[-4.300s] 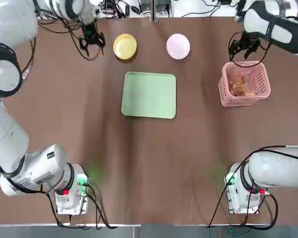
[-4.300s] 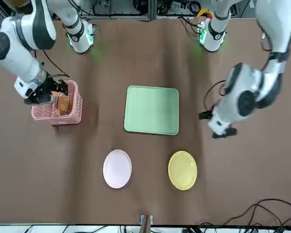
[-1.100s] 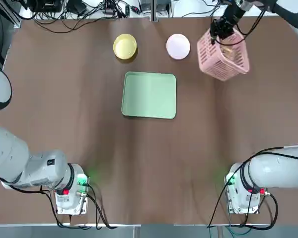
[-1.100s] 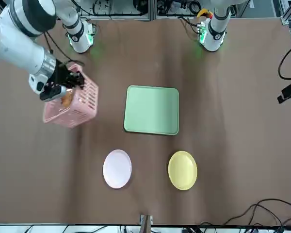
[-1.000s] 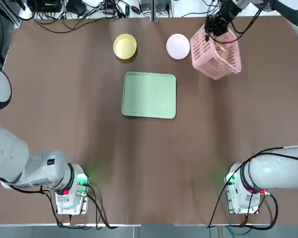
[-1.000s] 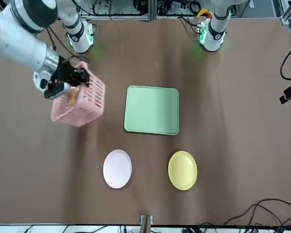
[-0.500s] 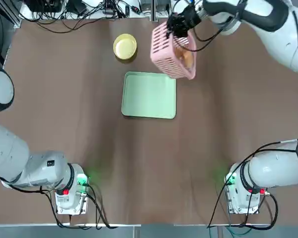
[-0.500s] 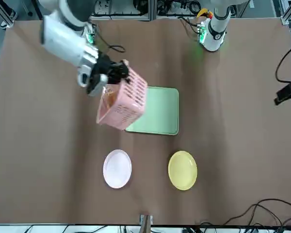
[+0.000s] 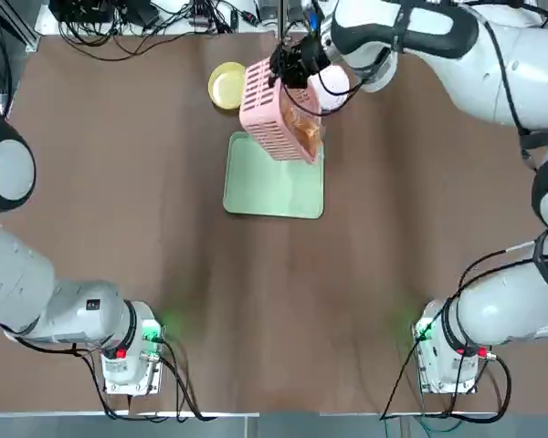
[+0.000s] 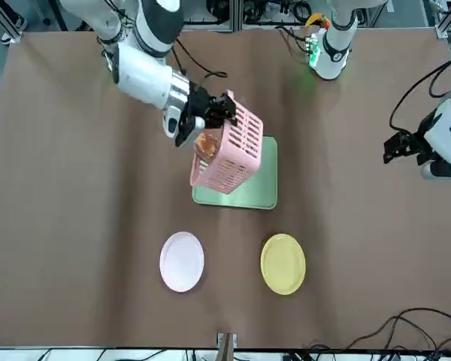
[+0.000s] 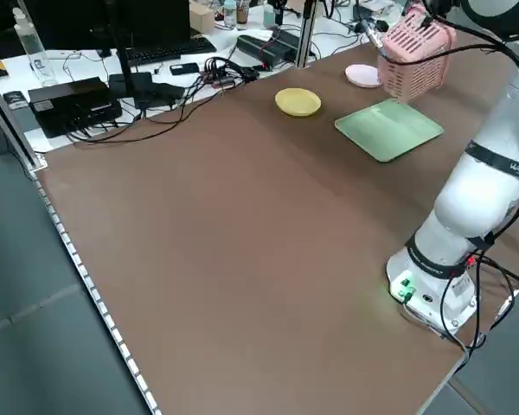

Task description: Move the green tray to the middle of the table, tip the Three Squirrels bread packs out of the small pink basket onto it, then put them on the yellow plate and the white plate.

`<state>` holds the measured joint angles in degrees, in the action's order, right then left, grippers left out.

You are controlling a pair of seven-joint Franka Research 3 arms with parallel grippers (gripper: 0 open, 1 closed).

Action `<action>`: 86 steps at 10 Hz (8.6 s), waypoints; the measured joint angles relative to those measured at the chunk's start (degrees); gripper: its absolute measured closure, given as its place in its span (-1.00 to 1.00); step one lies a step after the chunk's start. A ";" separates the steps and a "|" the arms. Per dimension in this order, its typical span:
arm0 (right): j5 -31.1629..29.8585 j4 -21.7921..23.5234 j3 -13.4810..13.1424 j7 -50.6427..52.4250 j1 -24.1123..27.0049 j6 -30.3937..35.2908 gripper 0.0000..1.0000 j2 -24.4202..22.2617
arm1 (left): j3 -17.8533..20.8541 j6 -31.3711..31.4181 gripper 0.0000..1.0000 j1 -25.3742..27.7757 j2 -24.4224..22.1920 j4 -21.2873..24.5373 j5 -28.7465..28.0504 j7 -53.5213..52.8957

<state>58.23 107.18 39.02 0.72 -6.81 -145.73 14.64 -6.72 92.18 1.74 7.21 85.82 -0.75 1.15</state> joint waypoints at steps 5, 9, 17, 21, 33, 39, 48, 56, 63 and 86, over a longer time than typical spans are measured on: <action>0.10 -4.82 8.32 5.18 -0.70 -9.93 0.87 14.24 | -2.29 -0.98 -1.00 2.00 -0.01 0.13 0.00 -0.16; 4.86 -6.90 9.49 10.58 -0.60 -10.44 0.87 18.63 | -2.28 0.39 -1.00 2.90 1.19 0.15 0.00 -0.54; 39.94 -6.70 9.47 45.32 -0.21 -2.52 0.87 20.13 | -2.87 0.41 -1.00 2.60 1.23 0.14 0.00 -0.52; 46.31 -3.28 6.16 55.58 0.68 4.43 0.87 20.76 | -4.28 0.41 -1.00 2.41 1.23 0.14 0.01 -0.53; 59.63 2.13 3.19 73.37 1.91 24.56 0.87 23.52 | -3.82 0.44 -1.00 4.46 1.09 -0.68 0.90 0.16; 59.84 3.32 0.26 77.66 1.86 33.88 0.87 26.04 | -4.15 0.56 -1.00 3.56 1.09 -0.73 0.90 0.17; 59.91 8.01 -2.48 82.16 1.96 41.49 0.87 26.31 | -4.27 0.58 -1.00 2.54 1.16 -0.73 -0.24 0.17; 60.08 8.04 -5.09 84.55 1.83 49.89 0.87 28.31 | -4.27 0.58 -1.00 2.54 1.18 -0.73 -0.27 0.17; 59.77 10.43 -8.68 85.58 1.82 55.20 0.87 28.87 | -4.27 0.58 -1.00 2.52 1.24 -0.73 -0.28 0.17; 55.44 2.74 -12.13 87.00 -1.50 63.52 0.87 35.18 | -4.34 0.58 -1.00 1.74 1.31 -0.73 -0.52 2.08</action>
<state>113.67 109.91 26.89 87.72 -8.32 -82.21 49.81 -11.06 92.77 3.48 8.52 85.09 -1.27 3.23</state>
